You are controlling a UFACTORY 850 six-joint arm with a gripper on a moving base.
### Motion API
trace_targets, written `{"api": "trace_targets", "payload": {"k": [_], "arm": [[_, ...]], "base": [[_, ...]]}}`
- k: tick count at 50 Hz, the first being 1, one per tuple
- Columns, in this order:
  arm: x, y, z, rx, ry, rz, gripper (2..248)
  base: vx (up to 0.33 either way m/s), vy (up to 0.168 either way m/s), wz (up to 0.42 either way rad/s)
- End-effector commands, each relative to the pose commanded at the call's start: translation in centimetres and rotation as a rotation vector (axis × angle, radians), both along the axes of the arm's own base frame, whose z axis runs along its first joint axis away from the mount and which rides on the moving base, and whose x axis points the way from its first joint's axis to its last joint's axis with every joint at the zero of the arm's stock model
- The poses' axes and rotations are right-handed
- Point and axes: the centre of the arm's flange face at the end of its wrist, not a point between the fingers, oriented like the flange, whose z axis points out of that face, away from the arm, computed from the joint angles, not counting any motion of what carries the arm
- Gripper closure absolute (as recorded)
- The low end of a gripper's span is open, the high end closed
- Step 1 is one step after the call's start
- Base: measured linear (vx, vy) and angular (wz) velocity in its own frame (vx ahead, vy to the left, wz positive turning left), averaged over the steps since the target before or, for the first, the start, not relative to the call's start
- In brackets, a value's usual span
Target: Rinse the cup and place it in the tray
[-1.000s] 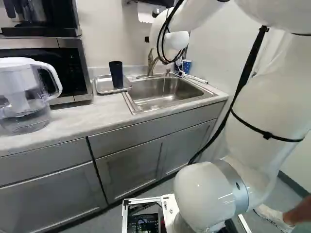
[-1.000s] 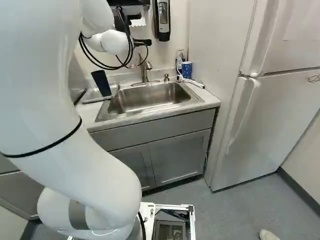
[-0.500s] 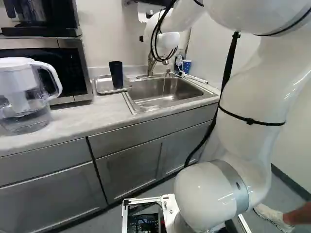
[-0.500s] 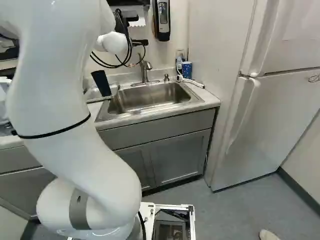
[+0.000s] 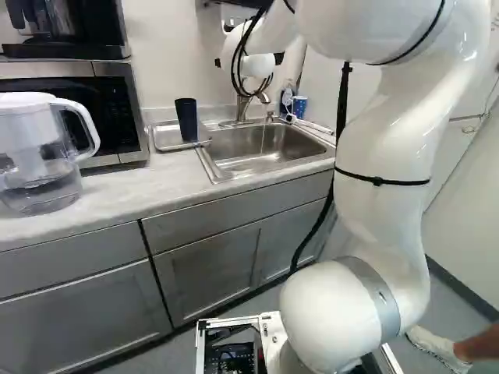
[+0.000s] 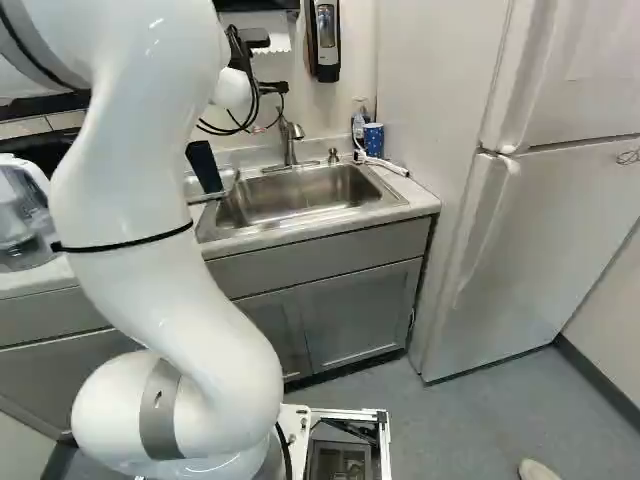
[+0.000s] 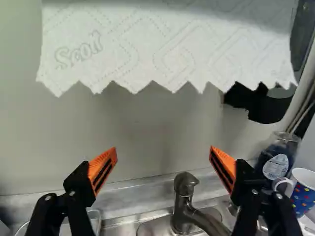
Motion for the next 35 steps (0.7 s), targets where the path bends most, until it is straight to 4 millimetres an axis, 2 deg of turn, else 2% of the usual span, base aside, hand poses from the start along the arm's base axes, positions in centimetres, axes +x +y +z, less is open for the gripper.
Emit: {"api": "trace_targets", "payload": {"k": [12, 35], "arm": [[1.0, 1.5, -0.5, -0.004, 0.032, 0.022, 3], [0.9, 1.8, -1.2, -0.016, 0.113, 0.034, 3]], "base": [[0.0, 0.0, 0.0], [0.0, 0.0, 0.0]]}}
